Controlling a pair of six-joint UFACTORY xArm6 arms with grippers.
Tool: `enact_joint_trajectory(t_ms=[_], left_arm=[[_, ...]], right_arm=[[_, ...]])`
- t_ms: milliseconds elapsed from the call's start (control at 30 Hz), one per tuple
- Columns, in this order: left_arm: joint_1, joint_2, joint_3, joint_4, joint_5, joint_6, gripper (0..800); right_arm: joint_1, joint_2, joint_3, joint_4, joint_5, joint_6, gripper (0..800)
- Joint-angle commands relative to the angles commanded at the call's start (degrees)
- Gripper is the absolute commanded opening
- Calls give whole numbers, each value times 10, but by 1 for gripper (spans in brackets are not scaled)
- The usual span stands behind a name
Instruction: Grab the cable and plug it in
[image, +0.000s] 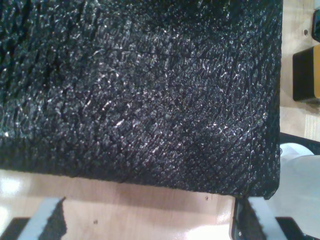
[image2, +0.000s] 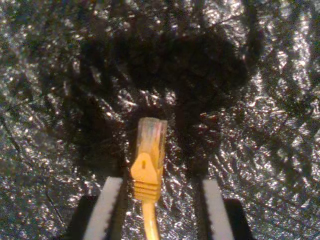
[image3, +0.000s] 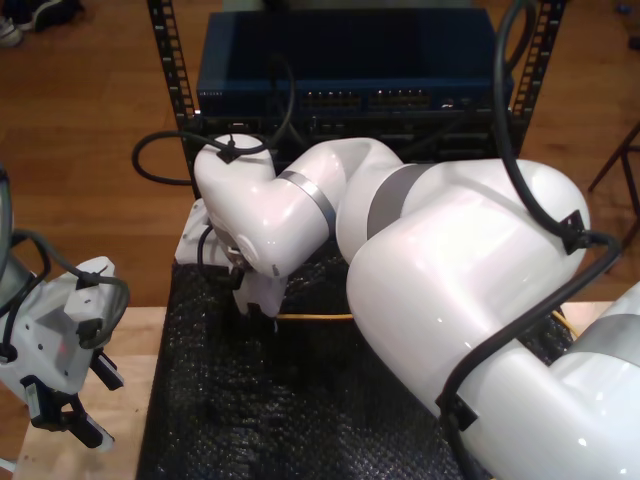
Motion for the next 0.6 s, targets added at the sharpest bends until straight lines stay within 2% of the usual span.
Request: enact_joint_trajectory(t_ms=[67, 300, 367, 600], left_arm=[[0, 1, 0, 0, 0, 0, 800], [0, 2, 0, 0, 1, 0, 800], [0, 2, 0, 0, 1, 0, 800], [0, 2, -1, 0, 2, 1, 800]], right_arm=[[-1, 1, 0, 0, 0, 0, 301], [-1, 3, 2, -9, -11, 0, 259], [0, 3, 2, -17, -11, 2, 205], [1, 3, 2, -25, -11, 11, 199]])
